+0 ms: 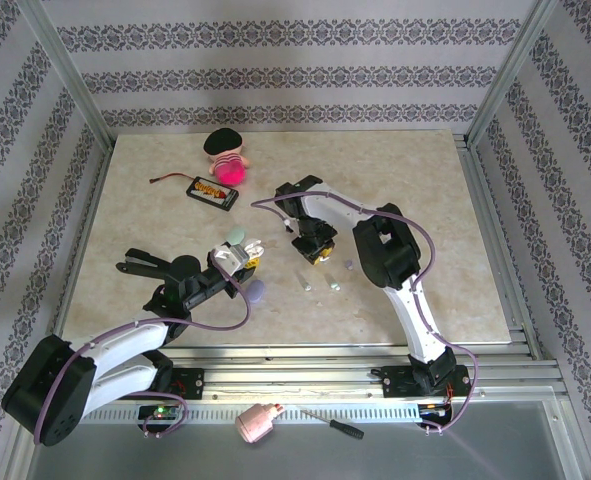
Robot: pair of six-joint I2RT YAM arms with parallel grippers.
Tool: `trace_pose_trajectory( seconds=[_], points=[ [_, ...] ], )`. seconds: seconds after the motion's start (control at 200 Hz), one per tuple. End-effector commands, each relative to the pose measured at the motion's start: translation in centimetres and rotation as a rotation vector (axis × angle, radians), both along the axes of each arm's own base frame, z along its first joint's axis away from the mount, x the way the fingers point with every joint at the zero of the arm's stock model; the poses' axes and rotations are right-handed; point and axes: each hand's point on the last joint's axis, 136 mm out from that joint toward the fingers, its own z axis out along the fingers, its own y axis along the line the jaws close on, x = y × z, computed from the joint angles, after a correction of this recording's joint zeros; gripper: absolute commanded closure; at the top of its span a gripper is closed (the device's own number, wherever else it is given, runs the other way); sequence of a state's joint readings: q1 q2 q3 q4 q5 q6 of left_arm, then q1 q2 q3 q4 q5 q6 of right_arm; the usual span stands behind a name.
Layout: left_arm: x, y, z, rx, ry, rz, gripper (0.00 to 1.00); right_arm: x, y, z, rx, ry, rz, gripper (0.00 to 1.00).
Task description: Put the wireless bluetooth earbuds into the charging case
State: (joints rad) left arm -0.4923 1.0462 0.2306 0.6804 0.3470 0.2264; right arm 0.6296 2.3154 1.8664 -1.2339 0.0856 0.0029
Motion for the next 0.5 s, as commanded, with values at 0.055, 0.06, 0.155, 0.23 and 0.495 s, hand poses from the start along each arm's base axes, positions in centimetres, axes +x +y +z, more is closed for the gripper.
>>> trace_pose_trajectory(
  seconds=[0.055,0.06,0.155,0.23,0.495],
  points=[
    [-0.14,-0.72,0.65,0.001,-0.019,-0.031,1.00,0.45,-0.84,1.02,0.002,-0.046,0.039,0.61],
    [-0.14,-0.73,0.70,0.001,-0.020,-0.031,1.00,0.44,-0.83,1.03,0.003,-0.046,0.043,0.61],
    [-0.17,-0.71,0.73,0.000,-0.021,-0.031,1.00,0.05,-0.60,1.22,-0.021,-0.051,0.137,0.54],
    [-0.26,-0.72,0.92,-0.004,-0.026,-0.033,1.00,0.07,-0.92,1.15,-0.078,-0.060,0.204,0.54],
    [-0.58,-0.62,1.15,0.000,-0.037,-0.036,1.00,-0.10,-1.33,1.26,-0.165,-0.031,0.283,0.58]
  ],
)
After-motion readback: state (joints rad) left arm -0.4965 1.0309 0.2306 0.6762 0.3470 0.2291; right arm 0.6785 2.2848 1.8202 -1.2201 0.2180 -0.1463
